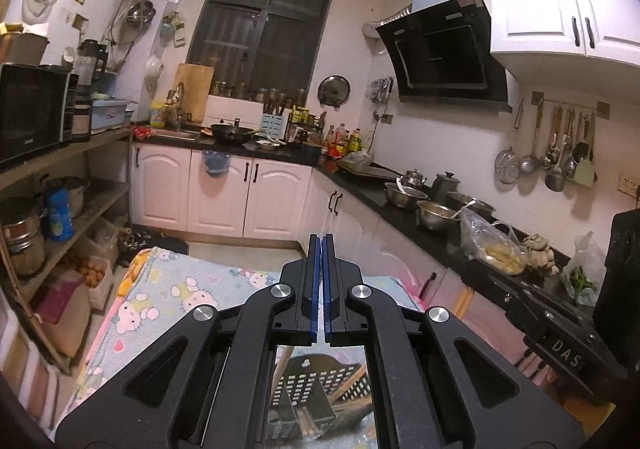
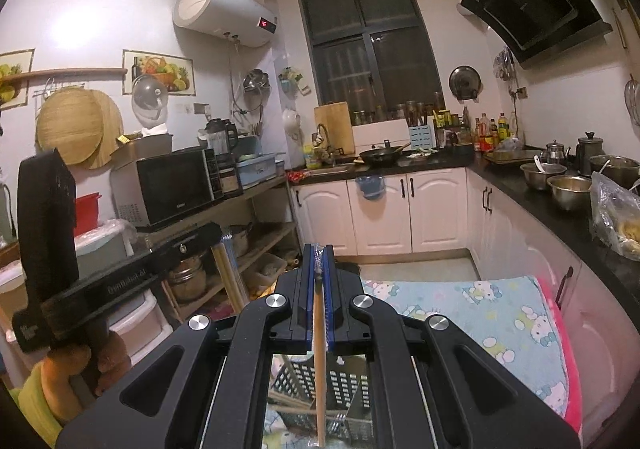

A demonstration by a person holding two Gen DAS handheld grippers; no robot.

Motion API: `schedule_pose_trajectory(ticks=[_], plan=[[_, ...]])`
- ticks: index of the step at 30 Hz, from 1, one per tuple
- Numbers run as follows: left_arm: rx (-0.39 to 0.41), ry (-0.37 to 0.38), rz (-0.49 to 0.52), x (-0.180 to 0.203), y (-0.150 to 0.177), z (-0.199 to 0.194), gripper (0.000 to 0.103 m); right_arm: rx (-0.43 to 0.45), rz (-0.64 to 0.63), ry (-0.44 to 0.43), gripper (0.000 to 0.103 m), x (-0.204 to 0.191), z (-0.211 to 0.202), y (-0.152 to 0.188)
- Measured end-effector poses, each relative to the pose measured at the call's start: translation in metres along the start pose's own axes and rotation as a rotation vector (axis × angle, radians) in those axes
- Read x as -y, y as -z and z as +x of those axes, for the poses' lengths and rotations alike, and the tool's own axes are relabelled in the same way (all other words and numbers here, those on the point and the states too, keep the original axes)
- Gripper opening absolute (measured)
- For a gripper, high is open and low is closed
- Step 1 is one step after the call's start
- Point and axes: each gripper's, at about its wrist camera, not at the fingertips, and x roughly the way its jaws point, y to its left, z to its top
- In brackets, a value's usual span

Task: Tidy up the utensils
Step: 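Lower the held chopsticks into the green holder with both tools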

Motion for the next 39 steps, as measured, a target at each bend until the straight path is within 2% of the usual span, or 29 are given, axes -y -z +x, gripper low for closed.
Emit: schedule_pose_trajectory(ticks=[8,19,24,32,39], plan=[[-0.005,-0.018,-0.028,-0.012,0.012,0.021,0.000,-0.002,0.018,0.023,0.004,0.008,0.033,-0.003],[-0.040,-0.028,-0.080,-0.029,0.035,0.044,0.000,-0.014,0.033,0.030,0.004,0.017,0.071,0.011],[-0.061,-0.022,-0.100,-0.034,0.046,0.051,0.000,-0.023,0.016,0.061,0.004,0.018,0.085,0.023],[-0.098,-0.017,-0.120,-0.040,0.061,0.058,0.000,-0.038,0.006,0.060,0.004,0.018,0.103,0.047],[-0.122,-0.024,-0.125,-0.043,0.071,0.063,0.000,-0.038,-0.043,0.100,0.004,0.011,0.107,0.074]])
